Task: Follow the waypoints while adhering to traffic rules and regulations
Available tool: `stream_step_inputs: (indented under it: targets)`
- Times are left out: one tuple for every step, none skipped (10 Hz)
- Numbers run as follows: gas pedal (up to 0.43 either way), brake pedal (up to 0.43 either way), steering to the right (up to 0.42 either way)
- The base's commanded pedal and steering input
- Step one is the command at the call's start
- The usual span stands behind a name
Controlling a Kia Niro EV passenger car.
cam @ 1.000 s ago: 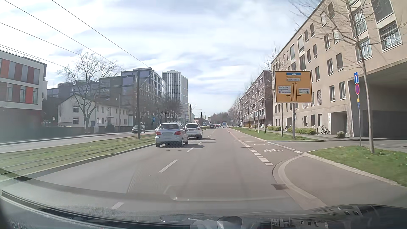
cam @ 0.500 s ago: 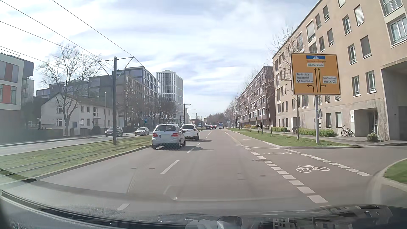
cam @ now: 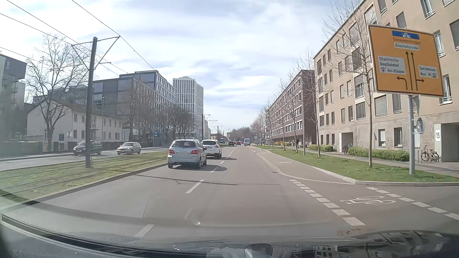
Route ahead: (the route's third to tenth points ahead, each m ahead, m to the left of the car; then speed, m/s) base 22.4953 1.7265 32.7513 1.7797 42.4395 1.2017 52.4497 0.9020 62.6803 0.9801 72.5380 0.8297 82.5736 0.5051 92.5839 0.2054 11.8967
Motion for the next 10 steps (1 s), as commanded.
stream_step_inputs:
  targets:
    - [0.059,0.0,0.004]
    - [0.059,0.0,0.003]
    - [0.059,0.0,0.003]
    - [0.059,0.0,0.003]
    - [0.059,0.0,0.003]
    - [0.067,0.0,0.003]
    - [0.087,0.0,0.003]
    - [0.087,0.0,0.003]
    - [0.087,0.0,0.003]
    - [0.098,0.0,0.003]
